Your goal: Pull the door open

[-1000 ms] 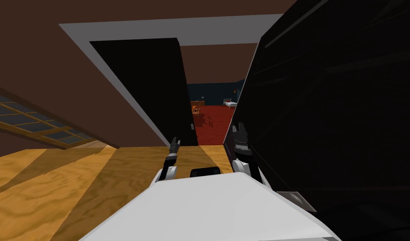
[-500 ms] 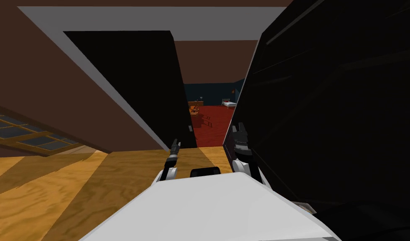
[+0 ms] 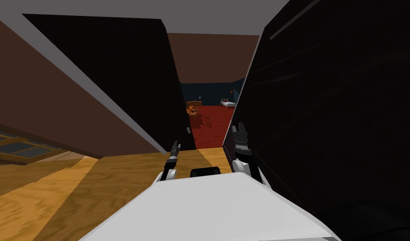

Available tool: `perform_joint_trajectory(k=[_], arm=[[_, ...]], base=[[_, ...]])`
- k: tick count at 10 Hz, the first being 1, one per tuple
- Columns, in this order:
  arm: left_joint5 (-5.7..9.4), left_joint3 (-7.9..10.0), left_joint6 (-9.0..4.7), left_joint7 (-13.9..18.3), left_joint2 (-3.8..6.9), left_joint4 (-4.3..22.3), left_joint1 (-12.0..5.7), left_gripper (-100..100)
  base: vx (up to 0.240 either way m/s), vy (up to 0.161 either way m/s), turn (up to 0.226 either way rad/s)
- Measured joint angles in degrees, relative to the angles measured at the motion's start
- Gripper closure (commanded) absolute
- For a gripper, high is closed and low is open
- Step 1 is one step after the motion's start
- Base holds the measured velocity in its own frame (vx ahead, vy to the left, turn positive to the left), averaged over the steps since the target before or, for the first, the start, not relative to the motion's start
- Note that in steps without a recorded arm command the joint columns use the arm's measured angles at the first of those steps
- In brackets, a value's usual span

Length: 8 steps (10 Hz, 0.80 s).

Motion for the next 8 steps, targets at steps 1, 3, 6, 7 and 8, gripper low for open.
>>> perform_joint_trajectory(k=[1,3,6,7,8], arm=[[0.01,-0.02,-0.30,0.1,0.14,1.2,-0.22,-100],[0.03,-0.06,-0.90,0.1,0.35,3.6,-0.83,-100],[0.09,-0.08,-1.63,0.2,0.74,6.9,-1.79,-100],[0.07,-0.12,-1.87,0.2,0.75,7.8,-1.89,-100],[0.07,-0.14,-2.13,0.2,0.83,8.8,-2.15,-100]], base=[[0.107,-0.017,-0.049],[0.106,0.000,-0.046],[0.096,0.004,-0.044],[0.095,-0.003,-0.042],[0.113,-0.001,-0.032]])
